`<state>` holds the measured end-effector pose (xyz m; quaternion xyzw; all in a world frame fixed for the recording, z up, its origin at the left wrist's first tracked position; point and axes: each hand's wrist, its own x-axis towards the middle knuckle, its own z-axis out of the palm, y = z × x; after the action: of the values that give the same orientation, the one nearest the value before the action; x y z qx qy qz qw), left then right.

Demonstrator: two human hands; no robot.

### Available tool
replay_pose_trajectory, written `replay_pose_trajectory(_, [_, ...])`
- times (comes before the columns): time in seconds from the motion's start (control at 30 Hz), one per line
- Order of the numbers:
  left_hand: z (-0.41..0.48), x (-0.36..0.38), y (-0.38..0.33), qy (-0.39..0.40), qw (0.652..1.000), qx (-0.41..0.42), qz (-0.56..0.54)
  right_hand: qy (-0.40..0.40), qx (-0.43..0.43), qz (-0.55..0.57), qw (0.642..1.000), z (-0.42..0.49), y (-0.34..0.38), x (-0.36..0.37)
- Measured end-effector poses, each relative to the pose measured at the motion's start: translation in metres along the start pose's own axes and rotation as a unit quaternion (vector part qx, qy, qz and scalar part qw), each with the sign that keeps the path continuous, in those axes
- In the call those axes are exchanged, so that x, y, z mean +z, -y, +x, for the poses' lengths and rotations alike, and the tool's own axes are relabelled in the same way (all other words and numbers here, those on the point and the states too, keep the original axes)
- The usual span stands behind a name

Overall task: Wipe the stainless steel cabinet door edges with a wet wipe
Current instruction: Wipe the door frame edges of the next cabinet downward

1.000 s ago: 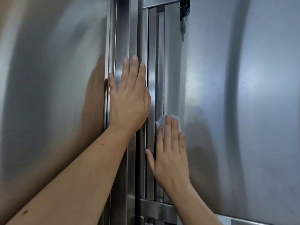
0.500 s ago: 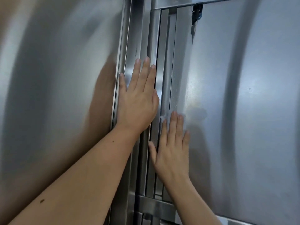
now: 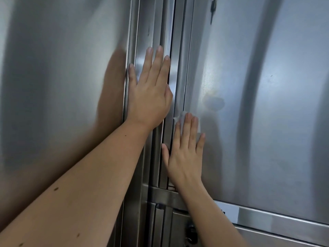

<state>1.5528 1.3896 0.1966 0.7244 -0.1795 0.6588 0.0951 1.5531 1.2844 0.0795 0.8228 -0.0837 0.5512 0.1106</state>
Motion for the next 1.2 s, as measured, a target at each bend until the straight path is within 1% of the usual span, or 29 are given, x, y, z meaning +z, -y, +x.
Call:
replay_pose_trajectory(0.13, [0.000, -0.001, 0.001, 0.003, 1.000, 0.002, 0.009, 0.015, 0.001, 0.017, 1.000, -0.046, 0.005, 0.013])
replay_pose_trajectory(0.23, [-0.001, -0.001, 0.000, 0.008, 1.000, 0.001, 0.012, 0.053, -0.008, 0.023, 0.998, -0.089, 0.008, 0.020])
replay_pose_trajectory(0.33, [-0.001, -0.001, 0.000, 0.014, 1.000, -0.003, 0.017, 0.086, -0.023, 0.020, 0.996, -0.112, 0.008, 0.019])
replay_pose_trajectory(0.43, [-0.002, -0.002, 0.000, 0.019, 1.000, -0.003, 0.017, 0.095, -0.017, 0.038, 0.995, -0.106, 0.009, 0.011])
replay_pose_trajectory(0.6, [-0.002, -0.001, 0.000, 0.016, 1.000, -0.003, 0.014, 0.082, 0.001, 0.056, 0.995, -0.064, 0.006, 0.001])
replay_pose_trajectory(0.67, [-0.002, -0.001, 0.001, 0.013, 1.000, -0.001, 0.016, 0.080, 0.008, 0.044, 0.996, -0.057, 0.005, -0.002])
replay_pose_trajectory(0.73, [-0.002, -0.001, 0.001, 0.013, 1.000, 0.000, 0.014, 0.076, 0.010, 0.036, 0.996, -0.065, 0.005, -0.002])
replay_pose_trajectory(0.8, [-0.002, -0.001, 0.001, 0.012, 1.000, -0.001, 0.016, 0.072, 0.004, 0.058, 0.996, -0.085, 0.005, 0.002])
replay_pose_trajectory(0.93, [-0.002, -0.001, 0.000, 0.012, 1.000, -0.003, 0.013, 0.100, 0.001, 0.069, 0.993, -0.117, 0.007, 0.006])
replay_pose_trajectory(1.07, [-0.002, -0.002, -0.001, 0.013, 1.000, -0.003, 0.012, 0.102, 0.014, 0.099, 0.990, -0.117, 0.008, 0.005])
replay_pose_trajectory(1.2, [-0.002, -0.001, -0.001, 0.005, 1.000, -0.008, 0.010, 0.093, -0.008, 0.134, 0.987, -0.118, 0.000, 0.007])
